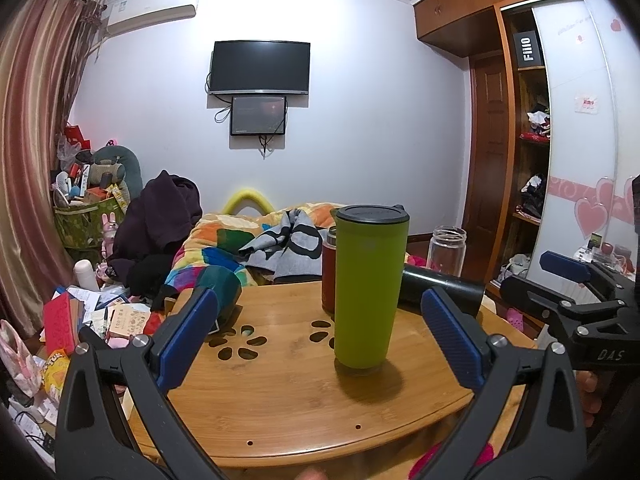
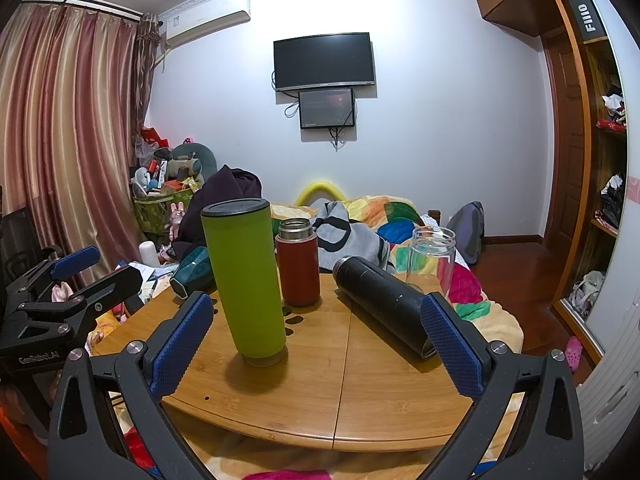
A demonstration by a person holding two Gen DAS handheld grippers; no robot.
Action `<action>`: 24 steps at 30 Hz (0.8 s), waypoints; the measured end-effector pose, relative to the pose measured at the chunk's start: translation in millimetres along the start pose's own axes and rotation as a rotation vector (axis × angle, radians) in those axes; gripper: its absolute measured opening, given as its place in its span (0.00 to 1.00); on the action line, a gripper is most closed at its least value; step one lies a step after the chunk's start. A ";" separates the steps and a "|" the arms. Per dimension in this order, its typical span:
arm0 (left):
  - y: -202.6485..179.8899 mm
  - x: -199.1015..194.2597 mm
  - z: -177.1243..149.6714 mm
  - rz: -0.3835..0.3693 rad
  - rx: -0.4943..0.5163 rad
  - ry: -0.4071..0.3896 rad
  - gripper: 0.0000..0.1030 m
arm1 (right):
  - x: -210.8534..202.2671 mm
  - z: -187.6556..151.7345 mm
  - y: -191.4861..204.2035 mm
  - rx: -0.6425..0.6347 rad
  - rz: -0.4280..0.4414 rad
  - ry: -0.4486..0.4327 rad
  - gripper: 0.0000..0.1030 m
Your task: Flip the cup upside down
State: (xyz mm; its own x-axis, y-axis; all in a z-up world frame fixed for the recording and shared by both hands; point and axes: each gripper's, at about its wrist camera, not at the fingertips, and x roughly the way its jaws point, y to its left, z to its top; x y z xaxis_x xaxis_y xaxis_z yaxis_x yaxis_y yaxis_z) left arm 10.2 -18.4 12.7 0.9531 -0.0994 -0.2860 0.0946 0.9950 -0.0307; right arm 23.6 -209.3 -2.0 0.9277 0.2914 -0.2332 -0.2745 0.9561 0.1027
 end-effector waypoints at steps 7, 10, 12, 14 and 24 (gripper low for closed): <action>1.0 -3.6 -0.9 -0.009 -0.006 -0.013 1.00 | 0.0 1.5 0.9 0.002 0.001 -0.003 1.00; 0.2 -3.6 -1.1 -0.008 -0.004 -0.011 1.00 | 0.3 2.6 1.4 0.000 0.002 -0.004 1.00; 0.5 -4.0 -1.4 -0.013 -0.004 -0.010 1.00 | 0.8 3.5 1.7 0.000 0.003 -0.005 1.00; 0.3 -4.1 -1.7 -0.017 -0.004 -0.011 1.00 | 0.7 3.5 1.8 -0.001 0.003 -0.005 1.00; 0.1 -4.5 -3.7 -0.044 -0.008 -0.001 1.00 | 0.8 3.1 2.1 0.001 0.006 -0.003 1.00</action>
